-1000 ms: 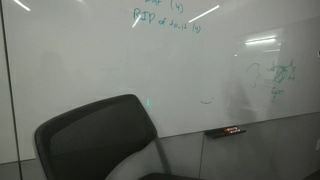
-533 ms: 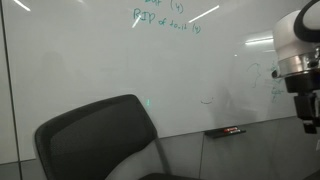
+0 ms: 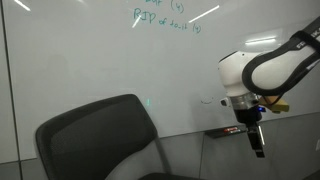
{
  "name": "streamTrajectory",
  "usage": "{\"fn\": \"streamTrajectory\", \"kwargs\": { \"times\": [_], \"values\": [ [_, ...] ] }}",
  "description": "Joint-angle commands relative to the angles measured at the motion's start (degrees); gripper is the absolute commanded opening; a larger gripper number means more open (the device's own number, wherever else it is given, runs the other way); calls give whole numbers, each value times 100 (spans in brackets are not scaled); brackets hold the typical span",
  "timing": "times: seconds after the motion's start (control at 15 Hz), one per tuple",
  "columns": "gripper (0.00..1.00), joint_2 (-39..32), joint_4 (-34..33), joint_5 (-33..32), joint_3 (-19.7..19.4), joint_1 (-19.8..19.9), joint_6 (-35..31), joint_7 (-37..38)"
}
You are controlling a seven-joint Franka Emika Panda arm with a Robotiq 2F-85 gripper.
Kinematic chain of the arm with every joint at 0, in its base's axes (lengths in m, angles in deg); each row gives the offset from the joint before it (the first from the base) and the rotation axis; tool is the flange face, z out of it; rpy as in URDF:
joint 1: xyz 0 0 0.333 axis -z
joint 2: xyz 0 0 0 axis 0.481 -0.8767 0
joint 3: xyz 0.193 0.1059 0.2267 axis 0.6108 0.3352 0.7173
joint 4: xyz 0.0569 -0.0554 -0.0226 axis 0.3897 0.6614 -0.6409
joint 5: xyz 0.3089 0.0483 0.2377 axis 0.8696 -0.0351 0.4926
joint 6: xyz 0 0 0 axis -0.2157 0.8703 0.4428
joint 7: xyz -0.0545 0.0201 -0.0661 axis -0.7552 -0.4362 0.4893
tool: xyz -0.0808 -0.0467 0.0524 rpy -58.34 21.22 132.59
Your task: Use the eraser to wipe the markings on the white board
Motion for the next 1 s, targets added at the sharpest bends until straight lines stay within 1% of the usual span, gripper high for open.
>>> {"fn": "streamTrajectory", "kwargs": {
  "times": [0.0,0.07,0.27,0.47,0.6,0.93],
  "values": [
    [100,-1004,-799,-809,-59,11,-413,-600],
    [100,-1241,-925,-894,-60,2,-682,-773],
    [100,-1792,-1212,-1190,-29,-46,-1171,-1287],
    [100,-2259,-1292,-1124,86,-23,-1751,-1930],
    [100,-2482,-1298,-1062,189,-10,-2012,-2394],
    [100,-2898,-1287,-1001,496,-63,-2216,-3543]
  ]
}}
